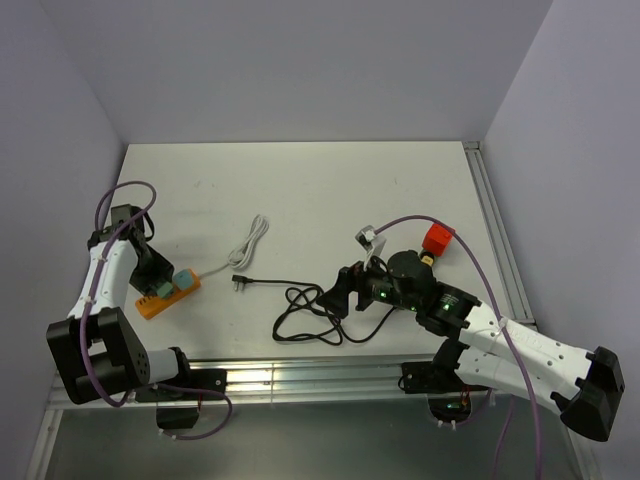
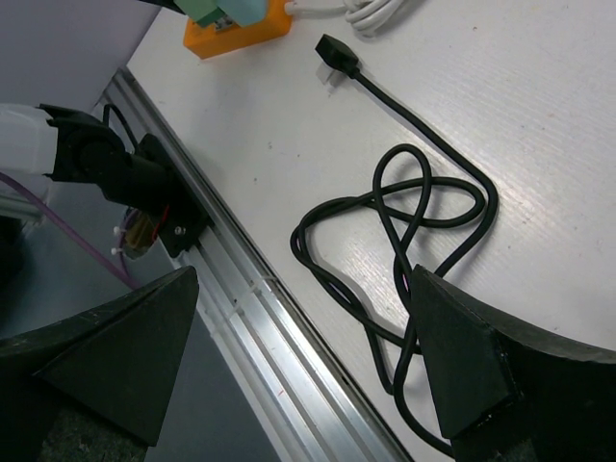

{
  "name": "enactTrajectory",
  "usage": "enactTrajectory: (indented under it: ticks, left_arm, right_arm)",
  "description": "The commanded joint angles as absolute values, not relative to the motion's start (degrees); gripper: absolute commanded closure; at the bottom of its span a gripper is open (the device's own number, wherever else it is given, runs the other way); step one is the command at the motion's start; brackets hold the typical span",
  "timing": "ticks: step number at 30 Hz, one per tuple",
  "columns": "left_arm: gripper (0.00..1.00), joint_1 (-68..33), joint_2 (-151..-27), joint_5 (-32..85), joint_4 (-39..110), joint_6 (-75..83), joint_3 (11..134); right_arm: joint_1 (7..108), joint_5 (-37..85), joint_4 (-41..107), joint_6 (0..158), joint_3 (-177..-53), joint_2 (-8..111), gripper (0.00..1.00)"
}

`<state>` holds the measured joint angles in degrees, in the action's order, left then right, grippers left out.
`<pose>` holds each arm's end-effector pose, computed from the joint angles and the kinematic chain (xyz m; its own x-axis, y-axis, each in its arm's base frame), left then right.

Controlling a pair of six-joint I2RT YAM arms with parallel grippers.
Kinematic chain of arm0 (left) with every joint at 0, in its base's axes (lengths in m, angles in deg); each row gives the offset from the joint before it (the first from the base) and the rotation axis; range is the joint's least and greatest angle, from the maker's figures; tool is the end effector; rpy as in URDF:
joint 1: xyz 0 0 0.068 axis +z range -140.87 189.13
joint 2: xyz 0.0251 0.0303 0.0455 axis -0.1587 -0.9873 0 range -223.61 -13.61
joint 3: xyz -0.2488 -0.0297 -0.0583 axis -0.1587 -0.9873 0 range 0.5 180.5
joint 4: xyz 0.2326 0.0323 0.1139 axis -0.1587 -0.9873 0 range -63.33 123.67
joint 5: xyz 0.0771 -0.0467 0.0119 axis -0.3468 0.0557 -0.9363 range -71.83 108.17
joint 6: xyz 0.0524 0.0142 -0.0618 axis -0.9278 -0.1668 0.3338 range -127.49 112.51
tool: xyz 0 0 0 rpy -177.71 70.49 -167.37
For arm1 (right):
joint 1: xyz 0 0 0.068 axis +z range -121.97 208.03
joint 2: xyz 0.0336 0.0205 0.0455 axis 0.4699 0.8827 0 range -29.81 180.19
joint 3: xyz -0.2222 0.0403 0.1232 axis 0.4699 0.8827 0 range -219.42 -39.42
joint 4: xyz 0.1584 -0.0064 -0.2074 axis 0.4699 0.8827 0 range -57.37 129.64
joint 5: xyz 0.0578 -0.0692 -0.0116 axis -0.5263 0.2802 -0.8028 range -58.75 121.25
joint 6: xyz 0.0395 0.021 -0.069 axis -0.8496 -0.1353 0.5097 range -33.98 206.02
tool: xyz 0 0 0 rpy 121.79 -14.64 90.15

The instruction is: Insert the plug

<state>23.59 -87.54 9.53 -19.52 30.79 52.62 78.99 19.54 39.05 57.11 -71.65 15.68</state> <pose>0.2279 0.0699 0.1767 -0.5580 -0.7763 -0.2931 -0.8028 0.5944 -0.0461 0.1360 0.1906 0.2440 -0.6115 -0.0026 -0.7913 -0.6686 0.5365 0.5149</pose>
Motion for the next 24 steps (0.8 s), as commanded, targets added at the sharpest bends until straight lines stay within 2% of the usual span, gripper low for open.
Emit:
enactTrajectory:
  ticks: [1,7,24]
  left_arm:
    - [1.00,21.35,-91.39,10.88,-21.35,31.45,50.95]
    - [1.00,18.98,-92.80,8.07,-23.10,33.38,51.30]
    - [1.00,18.44,-86.29,12.20,-24.42,36.63,46.73]
  right_arm:
    - [77.78,18.50,36.77,57.19,-70.80,15.01,0.02]
    - [76.81,17.89,36.94,57.02,-70.45,14.57,0.02]
    - [73.56,15.51,37.12,56.05,-69.04,11.59,0.02]
